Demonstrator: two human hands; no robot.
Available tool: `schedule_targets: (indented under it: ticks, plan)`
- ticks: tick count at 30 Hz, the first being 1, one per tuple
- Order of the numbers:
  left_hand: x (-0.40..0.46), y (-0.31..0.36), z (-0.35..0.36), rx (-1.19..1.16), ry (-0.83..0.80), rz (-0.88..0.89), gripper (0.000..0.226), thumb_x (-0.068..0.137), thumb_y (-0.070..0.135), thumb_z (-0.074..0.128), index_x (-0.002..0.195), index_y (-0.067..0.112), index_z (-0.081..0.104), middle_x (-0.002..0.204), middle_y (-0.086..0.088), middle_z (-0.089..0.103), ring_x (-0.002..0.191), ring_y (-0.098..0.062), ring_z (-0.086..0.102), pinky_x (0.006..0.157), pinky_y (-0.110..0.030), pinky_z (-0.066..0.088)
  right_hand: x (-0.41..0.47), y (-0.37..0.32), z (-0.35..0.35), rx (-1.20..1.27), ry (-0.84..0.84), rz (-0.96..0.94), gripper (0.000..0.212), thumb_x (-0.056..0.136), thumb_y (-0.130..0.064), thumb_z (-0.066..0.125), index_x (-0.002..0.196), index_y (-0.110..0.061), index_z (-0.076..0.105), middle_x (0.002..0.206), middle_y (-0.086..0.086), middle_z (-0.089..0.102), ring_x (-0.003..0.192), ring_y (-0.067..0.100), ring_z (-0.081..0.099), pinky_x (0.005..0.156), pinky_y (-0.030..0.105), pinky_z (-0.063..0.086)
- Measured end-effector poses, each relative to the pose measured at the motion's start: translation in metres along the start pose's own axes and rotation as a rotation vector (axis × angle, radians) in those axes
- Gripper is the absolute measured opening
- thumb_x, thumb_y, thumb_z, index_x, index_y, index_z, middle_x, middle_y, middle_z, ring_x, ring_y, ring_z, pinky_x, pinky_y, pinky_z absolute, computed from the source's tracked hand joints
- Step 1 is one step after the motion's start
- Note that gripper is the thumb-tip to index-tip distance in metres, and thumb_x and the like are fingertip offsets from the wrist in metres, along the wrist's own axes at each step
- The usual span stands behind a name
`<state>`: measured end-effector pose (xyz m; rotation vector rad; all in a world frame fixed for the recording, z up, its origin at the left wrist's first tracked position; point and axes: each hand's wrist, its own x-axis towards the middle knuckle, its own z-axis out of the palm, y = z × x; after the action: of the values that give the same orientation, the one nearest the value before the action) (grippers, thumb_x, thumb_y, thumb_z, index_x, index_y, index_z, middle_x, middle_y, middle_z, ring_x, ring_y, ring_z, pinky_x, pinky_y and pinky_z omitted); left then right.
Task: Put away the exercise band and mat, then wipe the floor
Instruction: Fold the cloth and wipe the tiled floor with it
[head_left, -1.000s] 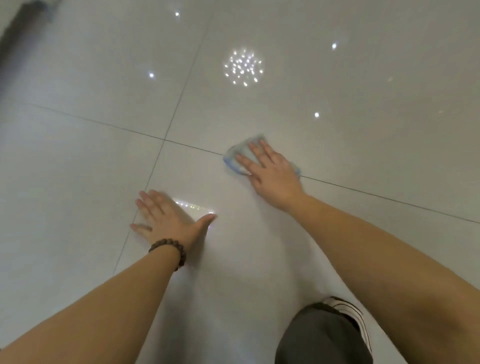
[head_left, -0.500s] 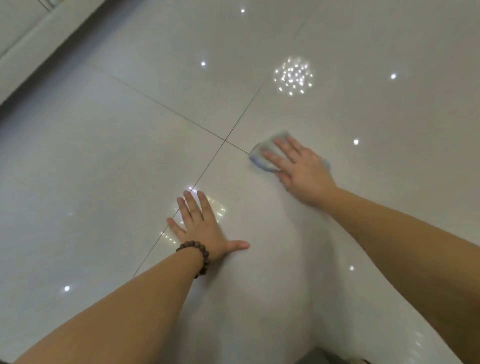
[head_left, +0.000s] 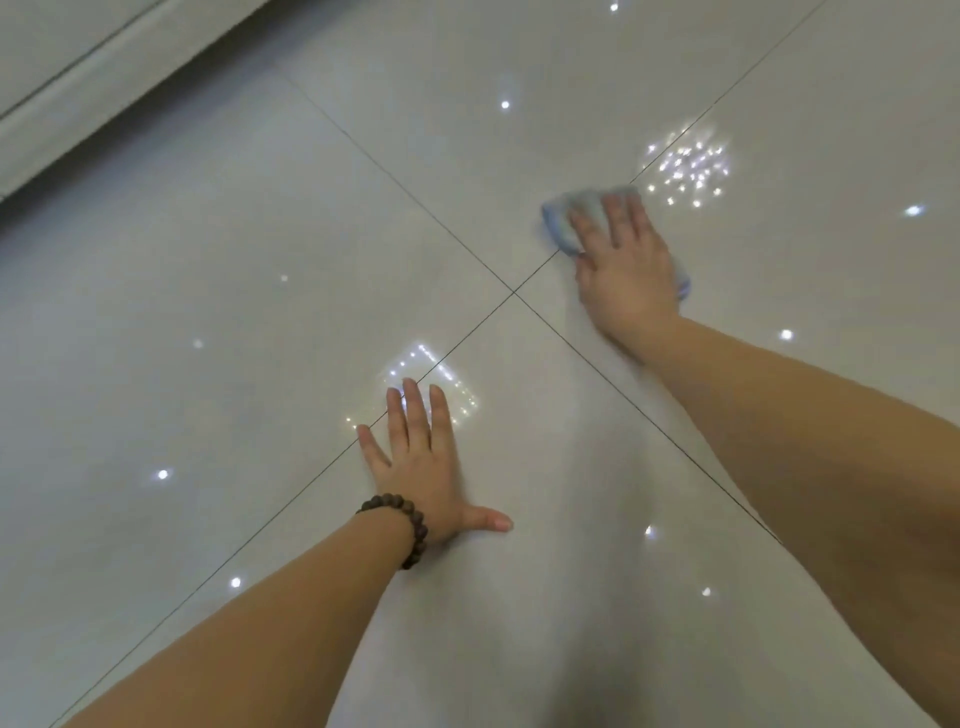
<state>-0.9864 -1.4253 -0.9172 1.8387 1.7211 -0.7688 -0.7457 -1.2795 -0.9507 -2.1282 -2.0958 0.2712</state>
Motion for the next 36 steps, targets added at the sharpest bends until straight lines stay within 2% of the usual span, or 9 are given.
schedule_targets:
  ticks: [3,6,9,12,16,22,27,30,36]
  plan:
    - [-0.002,-0.003,0.002,-0.013,0.008,0.021,0.162,0.035,0.096,0.053,0.134,0.012,-0.044,0.138,-0.011,-0.052,0.133,-0.033,-0.042,0.108,-0.067,-0.012,-0.018,-0.03,0.006,0.039,0.011,0.102,0.053,0.096,-0.028,0.037,0.148,-0.028,0.025,0.157,0.011,0.017,0.145,0.03,0.006,0.114,0.041,0.017]
    - [-0.004,-0.007,0.003,-0.094,0.038,0.069,0.159,0.039,0.092,0.058,0.13,0.016,-0.046,0.14,-0.007,-0.051,0.132,-0.028,-0.043,0.105,-0.063,-0.018,-0.084,-0.087,0.024,0.096,0.004,-0.219,0.054,0.089,-0.025,0.046,0.143,-0.028,0.038,0.152,0.01,0.032,0.142,0.032,0.021,0.107,0.044,0.029]
    - [-0.014,-0.025,0.0,-0.23,0.124,0.132,0.151,0.054,0.077,0.07,0.139,0.015,-0.037,0.149,-0.002,-0.04,0.137,-0.02,-0.036,0.113,-0.058,-0.015,-0.102,-0.083,0.02,0.054,-0.149,-0.494,0.054,0.088,-0.034,0.034,0.142,-0.032,0.038,0.152,0.005,0.033,0.142,0.028,0.023,0.109,0.043,0.028]
    - [-0.038,-0.061,0.005,-0.251,0.22,-0.008,0.15,0.053,0.079,0.068,0.143,0.013,-0.033,0.15,-0.003,-0.039,0.139,-0.022,-0.035,0.114,-0.053,-0.016,-0.073,-0.037,0.008,-0.021,-0.078,-0.192,0.064,0.085,-0.044,0.018,0.146,-0.03,0.031,0.155,0.01,0.026,0.143,0.032,0.018,0.113,0.045,0.024]
    - [-0.061,-0.109,0.028,-0.193,0.012,-0.16,0.162,0.039,0.089,0.064,0.139,0.013,-0.039,0.146,-0.007,-0.044,0.138,-0.028,-0.036,0.111,-0.065,-0.007,-0.082,-0.059,0.007,0.008,0.004,0.231,0.054,0.096,-0.033,0.031,0.149,-0.027,0.022,0.157,0.013,0.015,0.145,0.032,0.004,0.115,0.044,0.015]
    - [-0.054,-0.12,0.036,-0.15,-0.094,-0.129,0.165,0.037,0.086,0.068,0.119,0.012,-0.055,0.141,-0.013,-0.05,0.134,-0.035,-0.04,0.107,-0.07,-0.006,-0.197,-0.199,0.044,0.066,-0.117,-0.411,0.054,0.089,-0.034,0.04,0.143,-0.031,0.037,0.152,0.006,0.033,0.142,0.028,0.022,0.11,0.043,0.025]
    - [-0.06,-0.123,0.032,-0.143,-0.064,-0.095,0.167,0.036,0.088,0.066,0.133,0.009,-0.045,0.145,-0.014,-0.044,0.137,-0.036,-0.036,0.108,-0.071,-0.001,-0.197,-0.165,0.024,0.025,-0.145,-0.169,0.055,0.088,-0.052,0.037,0.14,-0.034,0.041,0.151,0.005,0.035,0.141,0.029,0.027,0.107,0.052,0.034]
    - [-0.061,-0.123,0.032,-0.165,-0.079,-0.078,0.167,0.037,0.087,0.067,0.134,0.008,-0.043,0.145,-0.015,-0.045,0.135,-0.036,-0.038,0.106,-0.071,-0.004,-0.212,-0.151,0.006,-0.011,-0.163,0.022,0.067,0.085,-0.069,0.022,0.145,-0.041,0.027,0.158,0.0,0.015,0.146,0.029,0.009,0.114,0.054,0.015]
    - [-0.062,-0.124,0.033,-0.162,-0.075,-0.066,0.165,0.037,0.09,0.064,0.13,0.008,-0.046,0.145,-0.015,-0.045,0.135,-0.036,-0.038,0.107,-0.07,-0.005,-0.207,-0.181,0.014,-0.102,-0.092,-0.058,0.064,0.087,-0.068,0.022,0.146,-0.042,0.023,0.159,-0.001,0.014,0.146,0.028,0.007,0.113,0.06,0.005]
